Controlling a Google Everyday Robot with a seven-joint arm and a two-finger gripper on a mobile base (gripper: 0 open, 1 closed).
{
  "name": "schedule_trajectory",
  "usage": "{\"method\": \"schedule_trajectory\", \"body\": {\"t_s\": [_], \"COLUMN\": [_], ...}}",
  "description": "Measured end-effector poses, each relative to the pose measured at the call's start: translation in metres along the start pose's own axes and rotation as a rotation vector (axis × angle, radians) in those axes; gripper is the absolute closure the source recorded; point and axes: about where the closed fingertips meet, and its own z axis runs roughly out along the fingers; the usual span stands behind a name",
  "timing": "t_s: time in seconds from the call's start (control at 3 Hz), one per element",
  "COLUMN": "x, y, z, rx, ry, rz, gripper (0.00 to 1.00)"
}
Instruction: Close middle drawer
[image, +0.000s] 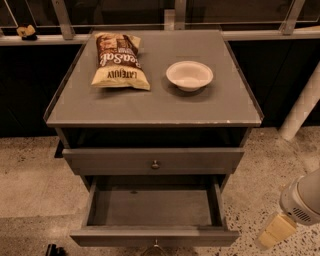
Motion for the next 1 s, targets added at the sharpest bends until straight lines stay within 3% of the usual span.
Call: {"method": "schedule_trajectory", "body": {"t_s": [0.33, 0.67, 1.0], "x": [0.031, 0.062, 0.093], "y": [-0.005, 0.005, 0.012], "z": [0.021, 0.054, 0.092], "rx": [0.004, 0.016, -0.047], "ry": [0.018, 0.010, -0.037], "rz": [0.031, 0.024, 0.016], "gripper": [0.00, 0.00, 0.00]}}
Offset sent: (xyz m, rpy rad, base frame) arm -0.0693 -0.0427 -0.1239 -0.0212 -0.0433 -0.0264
